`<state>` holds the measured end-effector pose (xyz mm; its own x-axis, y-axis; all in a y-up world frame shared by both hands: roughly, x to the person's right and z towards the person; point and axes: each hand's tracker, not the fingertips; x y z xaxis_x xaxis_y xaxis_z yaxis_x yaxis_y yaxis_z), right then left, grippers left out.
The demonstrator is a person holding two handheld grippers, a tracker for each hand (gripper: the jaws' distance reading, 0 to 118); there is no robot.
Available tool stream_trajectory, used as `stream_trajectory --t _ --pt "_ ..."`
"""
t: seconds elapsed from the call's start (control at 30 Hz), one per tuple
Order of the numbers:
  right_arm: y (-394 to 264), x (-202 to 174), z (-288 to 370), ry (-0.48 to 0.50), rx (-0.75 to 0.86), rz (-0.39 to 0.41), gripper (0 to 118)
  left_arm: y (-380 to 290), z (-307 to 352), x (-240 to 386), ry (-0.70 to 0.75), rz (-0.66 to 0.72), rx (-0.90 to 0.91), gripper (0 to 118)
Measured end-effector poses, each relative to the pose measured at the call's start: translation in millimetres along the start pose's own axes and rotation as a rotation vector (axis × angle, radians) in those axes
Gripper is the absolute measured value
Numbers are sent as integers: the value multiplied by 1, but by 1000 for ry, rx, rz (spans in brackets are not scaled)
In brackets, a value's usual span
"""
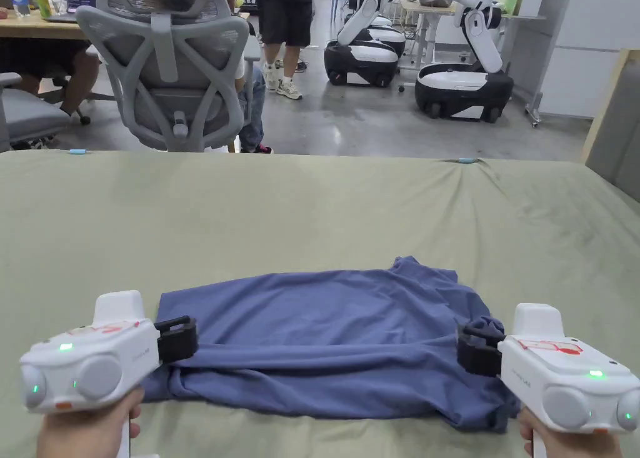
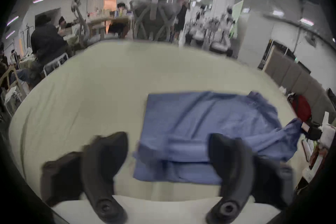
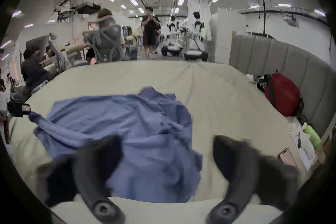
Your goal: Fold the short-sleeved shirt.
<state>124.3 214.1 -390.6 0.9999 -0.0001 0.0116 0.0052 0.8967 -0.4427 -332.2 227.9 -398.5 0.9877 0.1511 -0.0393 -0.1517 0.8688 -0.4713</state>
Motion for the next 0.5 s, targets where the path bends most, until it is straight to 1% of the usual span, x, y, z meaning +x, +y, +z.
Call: stream_trajectory --t 0.07,0.1,0.13,0.17,0.2,0.23,0.27,0.3,0.33,0.37,0.4,0.43,0.5 --pt "-8 -20 29 64 106 -5 109 -13 29 18 -59 -17 137 99" --pt "-15 -32 40 70 141 -8 109 -22 43 28 -68 -44 177 99" --pt "-24 -40 49 71 182 -7 109 -30 50 35 -43 -68 198 99" --pt "-32 -47 56 75 217 4 107 -39 56 39 -13 -80 214 97" --pt "-41 -52 60 69 203 11 101 -47 64 44 11 -88 229 89" --pt "-48 -58 62 66 204 12 75 -54 70 47 25 -88 245 61" --pt "-56 -61 63 60 203 7 41 -61 72 47 24 -91 241 23" --pt "-62 -63 63 52 201 8 8 -65 72 47 36 -106 238 0" --pt "-56 -66 66 63 222 5 0 -67 77 45 29 -118 231 0" --pt "-52 -69 68 53 235 38 0 -68 79 40 -8 -139 178 0" --pt "-52 -69 70 64 238 50 0 -68 80 35 -15 -142 130 0" --pt "-52 -69 70 73 229 63 0 -70 76 29 20 -141 121 0" --pt "-52 -69 67 73 218 57 0 -72 73 10 60 -110 64 0"
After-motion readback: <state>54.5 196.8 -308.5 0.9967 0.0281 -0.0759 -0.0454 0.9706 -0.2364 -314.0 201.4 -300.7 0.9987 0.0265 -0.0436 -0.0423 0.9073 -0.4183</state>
